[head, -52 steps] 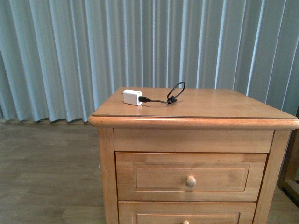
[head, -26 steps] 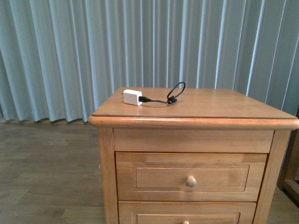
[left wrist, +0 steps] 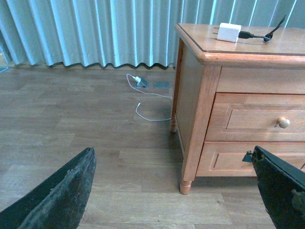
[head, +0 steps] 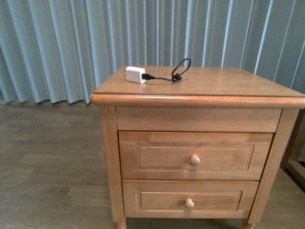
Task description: Put charger into drawer
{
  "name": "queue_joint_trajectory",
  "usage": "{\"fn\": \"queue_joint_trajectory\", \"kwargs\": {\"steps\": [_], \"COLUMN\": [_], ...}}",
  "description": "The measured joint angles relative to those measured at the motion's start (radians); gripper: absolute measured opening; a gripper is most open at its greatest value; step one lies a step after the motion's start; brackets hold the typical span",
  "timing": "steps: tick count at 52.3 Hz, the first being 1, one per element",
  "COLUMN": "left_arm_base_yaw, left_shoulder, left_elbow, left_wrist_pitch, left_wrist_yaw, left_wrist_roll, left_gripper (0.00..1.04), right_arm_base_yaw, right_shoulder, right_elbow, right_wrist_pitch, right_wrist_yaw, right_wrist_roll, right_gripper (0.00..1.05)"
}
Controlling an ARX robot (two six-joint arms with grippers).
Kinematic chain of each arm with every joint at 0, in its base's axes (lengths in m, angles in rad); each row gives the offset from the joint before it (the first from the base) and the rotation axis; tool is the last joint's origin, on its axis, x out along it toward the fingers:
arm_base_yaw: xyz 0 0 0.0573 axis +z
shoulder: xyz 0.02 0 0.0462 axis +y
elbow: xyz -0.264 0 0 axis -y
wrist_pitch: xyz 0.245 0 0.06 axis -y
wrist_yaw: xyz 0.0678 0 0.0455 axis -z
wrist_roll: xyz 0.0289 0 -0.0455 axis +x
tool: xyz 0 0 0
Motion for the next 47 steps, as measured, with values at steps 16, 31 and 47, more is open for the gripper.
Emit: {"fn": "queue_joint_trajectory", "kwargs": {"steps": [16, 31, 47], "left_arm_base_yaw": [0.0, 0.0, 0.0], "left_shoulder": [0.0, 0.0, 0.0], "left_elbow": [0.0, 0.0, 0.0], "left_wrist_pitch": [0.0, 0.0, 0.0], "left_wrist_yaw": [0.0, 0.0, 0.0], "left_wrist_roll": [0.0, 0.0, 0.0], "left_gripper": [0.99, 0.99, 0.99], "right_arm_base_yaw": [0.144, 0.24, 0.281], "right_shoulder": [0.467, 0.784, 1.047], "right_elbow": [0.241, 0.448, 0.671], "right_wrist_pitch": [0.19, 0.259, 0.291], "right_wrist_yaw": [0.103, 0.167, 0.243], "right_wrist_roll": [0.018, 0.068, 0.145], "right_gripper": [0.97, 0.97, 0.97]}}
